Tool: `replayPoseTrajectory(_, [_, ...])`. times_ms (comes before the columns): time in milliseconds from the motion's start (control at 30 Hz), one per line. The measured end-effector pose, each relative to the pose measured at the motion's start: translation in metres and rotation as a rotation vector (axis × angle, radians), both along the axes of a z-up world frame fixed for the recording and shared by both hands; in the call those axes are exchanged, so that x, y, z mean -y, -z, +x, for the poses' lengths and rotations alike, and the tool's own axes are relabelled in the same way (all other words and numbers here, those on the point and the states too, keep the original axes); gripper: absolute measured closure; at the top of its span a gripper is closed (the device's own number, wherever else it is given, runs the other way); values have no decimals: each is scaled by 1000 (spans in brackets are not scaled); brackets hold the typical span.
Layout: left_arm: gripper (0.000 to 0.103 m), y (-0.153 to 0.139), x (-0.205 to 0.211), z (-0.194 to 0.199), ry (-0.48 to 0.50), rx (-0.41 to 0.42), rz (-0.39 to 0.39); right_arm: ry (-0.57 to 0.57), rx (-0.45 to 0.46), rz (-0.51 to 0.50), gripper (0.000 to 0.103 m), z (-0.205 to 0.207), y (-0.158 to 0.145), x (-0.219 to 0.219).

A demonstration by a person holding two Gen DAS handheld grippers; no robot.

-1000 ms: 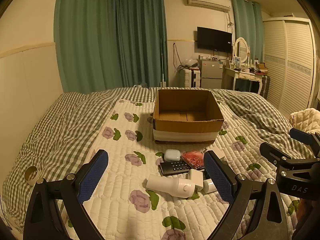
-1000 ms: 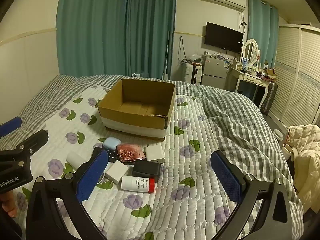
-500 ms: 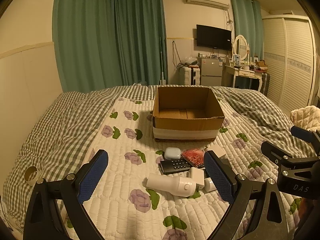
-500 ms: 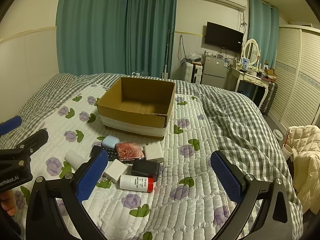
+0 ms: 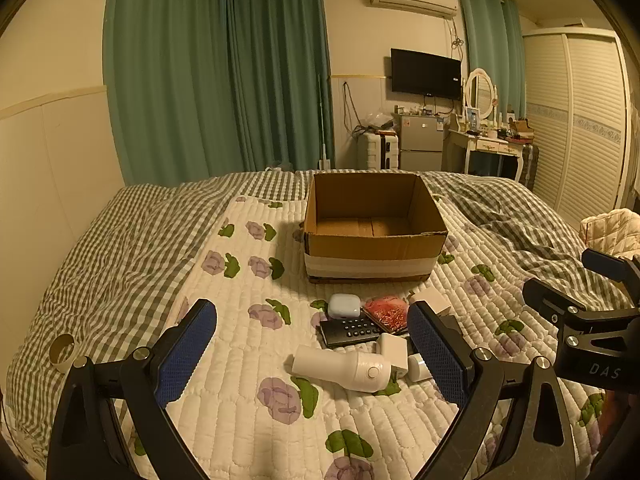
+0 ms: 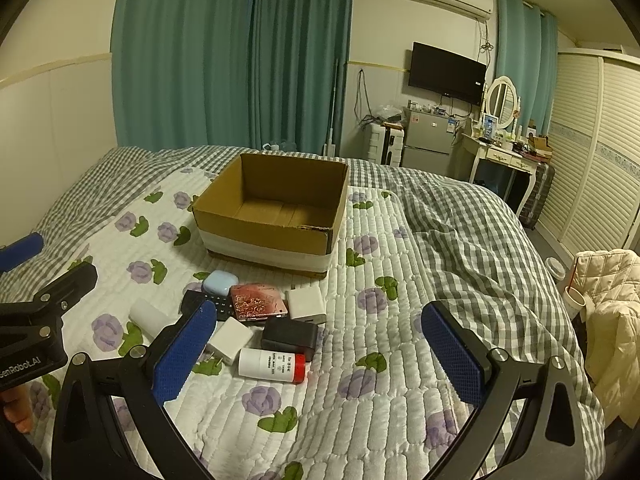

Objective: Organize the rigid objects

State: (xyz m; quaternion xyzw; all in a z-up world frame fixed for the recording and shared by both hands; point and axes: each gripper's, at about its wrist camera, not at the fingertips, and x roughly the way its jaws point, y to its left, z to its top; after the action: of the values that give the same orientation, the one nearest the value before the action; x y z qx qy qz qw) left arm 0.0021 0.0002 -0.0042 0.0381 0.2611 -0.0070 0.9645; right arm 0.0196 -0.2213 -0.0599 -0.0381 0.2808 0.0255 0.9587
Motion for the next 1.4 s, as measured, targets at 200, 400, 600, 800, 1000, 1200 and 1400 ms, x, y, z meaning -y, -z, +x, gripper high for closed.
replayPoseTrajectory(200, [5,3,-1,0,-7,-11,-2,-5,-9,-5,0,0,1,-1])
replayPoseTrajectory(400, [5,3,-1,1,-1,-12,-7,-6,-12,-3,0,1,2,-2])
replayPoseTrajectory(600, [5,3,0,-1,1,-7,-5,-7,-3,-6,0,-1,-1,-3])
replayPoseTrajectory(800, [5,-1,-1,-1,-2,-14,-17,-9,-12,-6,0,-1,-1,-4])
replayPoseTrajectory(1000, [5,-1,-5,7,2,-19,-22,-16,-30,-21,0,9,-2,-6])
replayPoseTrajectory(1200, [5,20,-13,31,-20,-96,-20,-25,-105,-40,0,30,13,-3])
replayPoseTrajectory(1400, [5,73,-4,56,7,-275,-3,-4,-171,-30,0,56,32,12])
